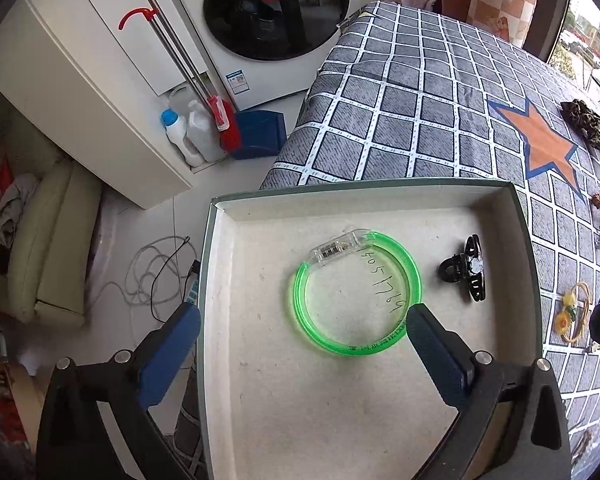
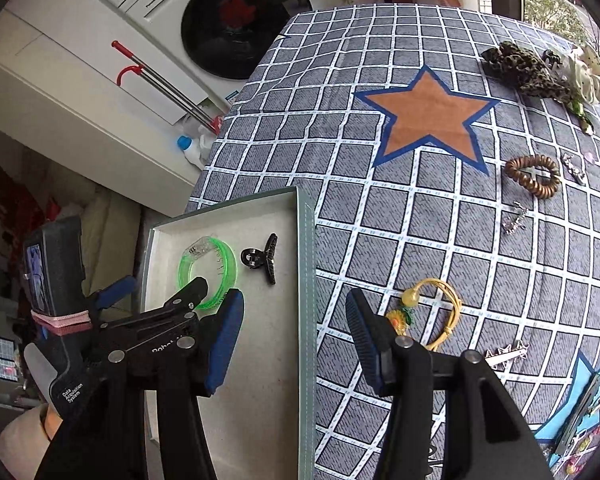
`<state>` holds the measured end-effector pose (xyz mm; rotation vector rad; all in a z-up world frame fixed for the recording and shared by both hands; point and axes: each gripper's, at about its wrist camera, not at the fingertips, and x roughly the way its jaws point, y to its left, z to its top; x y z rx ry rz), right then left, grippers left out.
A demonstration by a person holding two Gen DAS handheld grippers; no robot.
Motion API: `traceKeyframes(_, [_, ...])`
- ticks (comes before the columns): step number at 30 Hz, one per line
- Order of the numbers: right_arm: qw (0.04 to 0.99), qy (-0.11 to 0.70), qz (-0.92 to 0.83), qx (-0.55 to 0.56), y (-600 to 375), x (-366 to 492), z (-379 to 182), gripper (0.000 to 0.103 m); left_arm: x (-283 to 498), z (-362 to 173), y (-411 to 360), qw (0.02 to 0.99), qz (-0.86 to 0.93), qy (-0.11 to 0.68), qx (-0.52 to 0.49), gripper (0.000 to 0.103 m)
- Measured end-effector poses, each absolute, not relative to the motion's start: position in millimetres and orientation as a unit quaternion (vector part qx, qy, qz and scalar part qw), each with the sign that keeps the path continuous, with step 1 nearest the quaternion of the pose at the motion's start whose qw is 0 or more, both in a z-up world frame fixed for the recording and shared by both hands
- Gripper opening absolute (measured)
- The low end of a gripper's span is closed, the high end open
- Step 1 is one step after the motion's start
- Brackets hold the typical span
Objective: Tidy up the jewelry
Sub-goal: 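Release the bangle in the white tray with left tool while right releases the clip, then grasp the silver chain with left tool while right tool grasps black snap hair clip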
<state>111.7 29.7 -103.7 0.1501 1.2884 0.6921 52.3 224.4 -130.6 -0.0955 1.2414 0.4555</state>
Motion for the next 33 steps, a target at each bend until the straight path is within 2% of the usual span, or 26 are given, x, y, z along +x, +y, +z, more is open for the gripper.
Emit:
traceKeyframes(1, [0.742, 0.590, 0.311, 0.070, 24.0, 110.2, -104.3, 0.060, 50.6, -127.8, 219.5, 0.790, 0.209, 0.575, -0.040, 0.103])
traceKeyframes(3, [0.743, 0.593, 0.301, 0.072, 12.8, 106.7, -105.7, 0.071, 48.2, -122.3, 210.4, 0.795, 0.200, 0.571, -0.029, 0.103])
traceKeyframes(7, [0.745, 0.603, 0.276, 0.073, -13.3, 98.8, -109.3, 0.074, 44.6, -112.6, 190.7, 0.803, 0.165, 0.573, -0.018, 0.103])
traceKeyframes(8, [0.746, 0.606, 0.268, 0.075, -20.8, 97.1, -110.6, 0.082, 44.0, -111.3, 182.8, 0.803, 0.153, 0.576, -0.017, 0.103])
traceKeyframes(22, [0.763, 0.620, 0.143, 0.113, -145.4, 81.0, -121.0, 0.082, 52.8, -94.6, 61.2, 0.813, 0.026, 0.582, 0.012, 0.103])
traceKeyframes(33, [0.768, 0.624, 0.064, 0.132, -227.2, 81.7, -138.6, 0.082, 84.7, -107.4, 14.0, 0.805, -0.018, 0.592, 0.031, 0.103])
